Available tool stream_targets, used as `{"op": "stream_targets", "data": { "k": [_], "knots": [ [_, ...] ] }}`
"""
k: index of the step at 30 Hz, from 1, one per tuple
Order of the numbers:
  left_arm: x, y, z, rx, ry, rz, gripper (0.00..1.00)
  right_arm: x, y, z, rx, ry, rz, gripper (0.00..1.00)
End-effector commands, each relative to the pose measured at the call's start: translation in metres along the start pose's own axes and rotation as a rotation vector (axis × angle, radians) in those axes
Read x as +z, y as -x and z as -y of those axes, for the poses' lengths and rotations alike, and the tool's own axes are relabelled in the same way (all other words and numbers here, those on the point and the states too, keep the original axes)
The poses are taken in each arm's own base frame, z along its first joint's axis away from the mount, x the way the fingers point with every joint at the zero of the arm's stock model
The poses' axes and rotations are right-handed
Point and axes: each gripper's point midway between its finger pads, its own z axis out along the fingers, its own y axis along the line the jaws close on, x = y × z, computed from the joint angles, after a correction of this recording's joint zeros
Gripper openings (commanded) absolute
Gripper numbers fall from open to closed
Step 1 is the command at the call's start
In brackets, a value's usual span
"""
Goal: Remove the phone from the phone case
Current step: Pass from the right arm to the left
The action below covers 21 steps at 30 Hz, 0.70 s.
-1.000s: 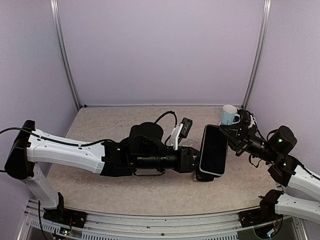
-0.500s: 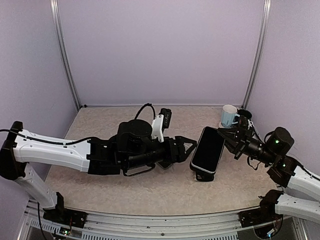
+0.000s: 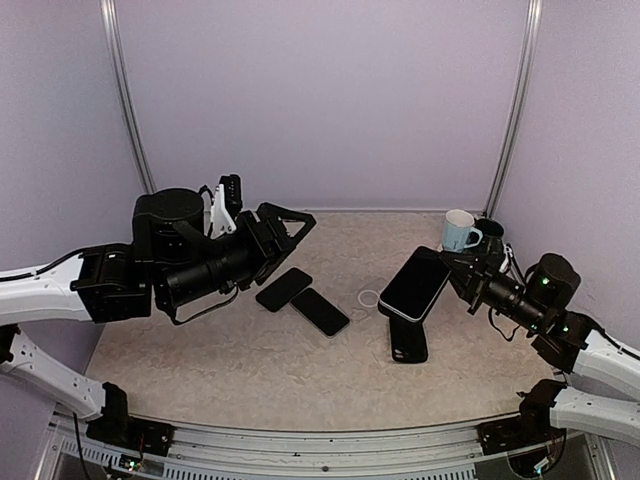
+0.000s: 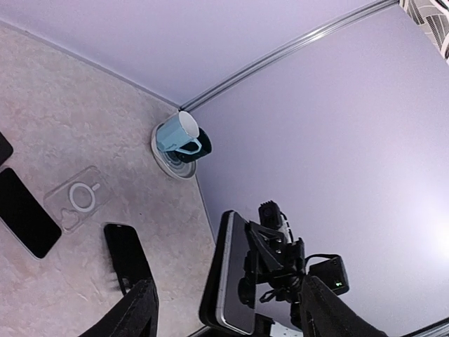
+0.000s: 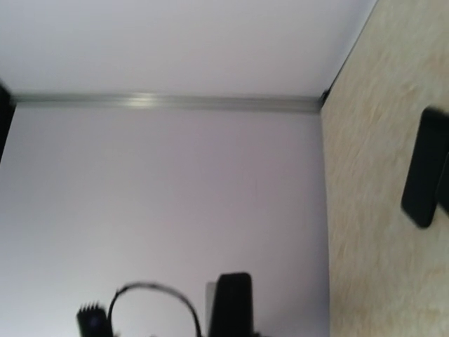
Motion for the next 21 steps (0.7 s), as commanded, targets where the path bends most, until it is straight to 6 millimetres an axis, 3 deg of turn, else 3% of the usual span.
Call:
{"op": "stream_targets", "data": {
  "k": [1, 14, 21],
  "knots": [
    [0.005, -0.011, 0.029, -0.142, -0.078, -0.090, 0.67, 0.000, 0.024, -0.039, 0.040, 0.100, 0.122, 0.00],
    [0.039, -0.040, 0.077, -0.346, -0.247, -0.216, 0.61, 0.002, 0.037, -0.065, 0.138, 0.188, 0.180, 0.00],
    [0.053, -0.052, 0.080, -0.370, -0.268, -0.238, 0.58, 0.005, 0.035, -0.079, 0.150, 0.230, 0.155, 0.00]
  ]
}}
